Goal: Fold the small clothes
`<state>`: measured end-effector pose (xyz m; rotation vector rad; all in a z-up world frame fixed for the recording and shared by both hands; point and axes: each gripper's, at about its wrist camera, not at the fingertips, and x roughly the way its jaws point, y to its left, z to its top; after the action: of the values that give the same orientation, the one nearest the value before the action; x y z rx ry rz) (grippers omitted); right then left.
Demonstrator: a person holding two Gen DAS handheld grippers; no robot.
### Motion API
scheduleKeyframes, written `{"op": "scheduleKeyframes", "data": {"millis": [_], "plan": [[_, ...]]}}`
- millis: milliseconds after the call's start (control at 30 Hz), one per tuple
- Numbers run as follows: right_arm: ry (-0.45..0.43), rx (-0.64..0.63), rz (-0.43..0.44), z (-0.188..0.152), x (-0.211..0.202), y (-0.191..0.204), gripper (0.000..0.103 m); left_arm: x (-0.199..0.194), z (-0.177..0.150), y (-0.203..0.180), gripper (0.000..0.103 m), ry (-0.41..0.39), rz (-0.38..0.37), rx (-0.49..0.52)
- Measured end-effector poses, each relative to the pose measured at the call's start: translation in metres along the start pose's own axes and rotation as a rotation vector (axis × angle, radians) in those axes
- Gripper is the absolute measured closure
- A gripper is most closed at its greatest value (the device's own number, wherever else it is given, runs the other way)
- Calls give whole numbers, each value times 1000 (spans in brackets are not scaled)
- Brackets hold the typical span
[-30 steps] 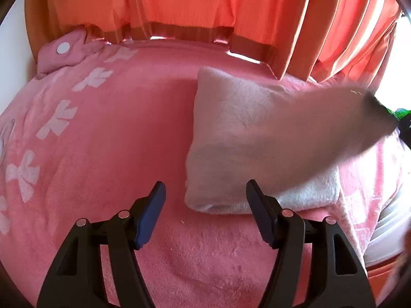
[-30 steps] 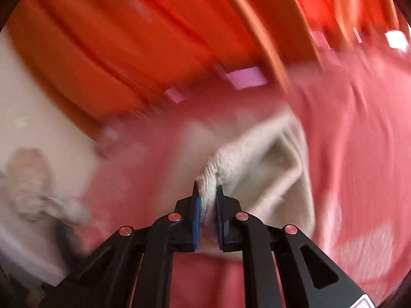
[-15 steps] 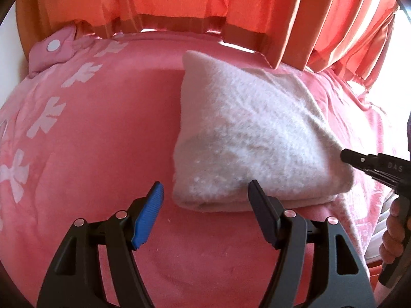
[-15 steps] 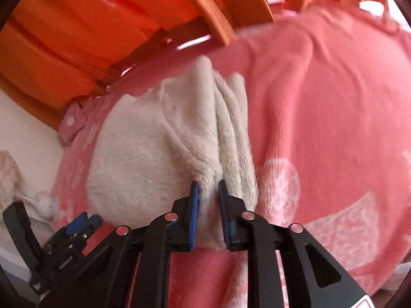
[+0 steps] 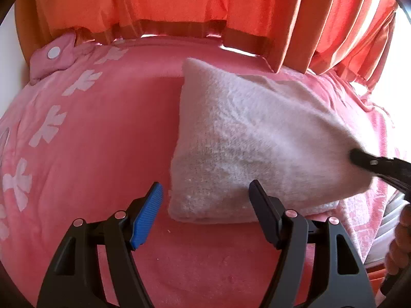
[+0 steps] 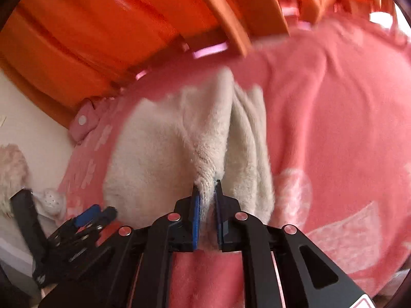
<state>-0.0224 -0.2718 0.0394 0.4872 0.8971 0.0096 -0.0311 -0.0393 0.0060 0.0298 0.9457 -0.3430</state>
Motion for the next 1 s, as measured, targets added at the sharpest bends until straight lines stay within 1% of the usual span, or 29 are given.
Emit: {"op": "scheduleKeyframes", "data": {"millis": [67, 100, 133, 200, 233, 300, 367, 400, 433, 467, 500, 533, 633, 667, 700, 733, 767, 833, 867, 900, 933, 967, 1000], "plan": [[80, -5, -59, -7, 25, -12, 94, 8, -2, 1, 36, 19, 14, 1], [160, -6, -88, -15, 48, -20, 94, 10, -3, 1, 36, 24, 14, 4], [175, -8, -62, -20, 57, -23, 95, 16, -5, 0, 35, 39, 20, 8], [163, -14, -68, -15, 46, -17, 94, 23, -9, 1, 34, 54, 30, 13], [152, -7, -62, -11, 39, -14, 89, 23, -10, 2, 34, 58, 31, 12], [113, 12, -30, -6, 21, -10, 83, 19, -9, 5, 35, 61, 13, -9], [53, 18, -8, 2, 5, -7, 83, 10, -6, 8, 36, 43, -9, -29], [21, 15, 5, 9, -2, -5, 78, 4, -3, 7, 36, 27, -18, -33], [-5, 11, 13, 17, -4, -4, 65, -4, 2, 5, 34, 0, -31, -33], [-25, 10, 12, 26, -4, -6, 58, -8, 7, 3, 33, -18, -38, -33], [-54, 16, 2, 37, 0, -8, 49, -12, 15, 1, 29, -39, -51, -35], [-60, 24, -7, 48, 10, -10, 49, -13, 20, -2, 27, -51, -54, -36], [6, 64, -7, 71, 53, -19, 49, -5, 37, -12, 26, -76, -27, -10], [30, 66, -9, 74, 68, -19, 49, 1, 41, -14, 26, -75, -8, -2], [48, 57, -13, 76, 78, -18, 65, 9, 44, -15, 26, -67, 6, 2], [62, 33, -23, 77, 87, -14, 93, 19, 47, -14, 26, -47, 23, 0], [51, 19, -20, 77, 86, -11, 94, 27, 47, -12, 26, -30, 40, -12], [-71, -9, 7, 77, 59, 1, 95, 33, 46, -8, 26, -15, 40, -30], [-117, -14, 17, 75, 43, 4, 95, 36, 45, -6, 26, -13, 40, -29], [-141, -14, 29, 74, 35, 1, 95, 37, 43, -5, 23, -12, 40, -27], [-134, -15, 20, 72, 36, -4, 95, 40, 41, -3, 20, -9, 40, -29], [-87, -13, -32, 70, 51, -11, 95, 43, 39, -3, 19, -6, 38, -31], [-21, -11, -78, 68, 69, -18, 95, 48, 37, -3, 18, 2, 35, -31]]}}
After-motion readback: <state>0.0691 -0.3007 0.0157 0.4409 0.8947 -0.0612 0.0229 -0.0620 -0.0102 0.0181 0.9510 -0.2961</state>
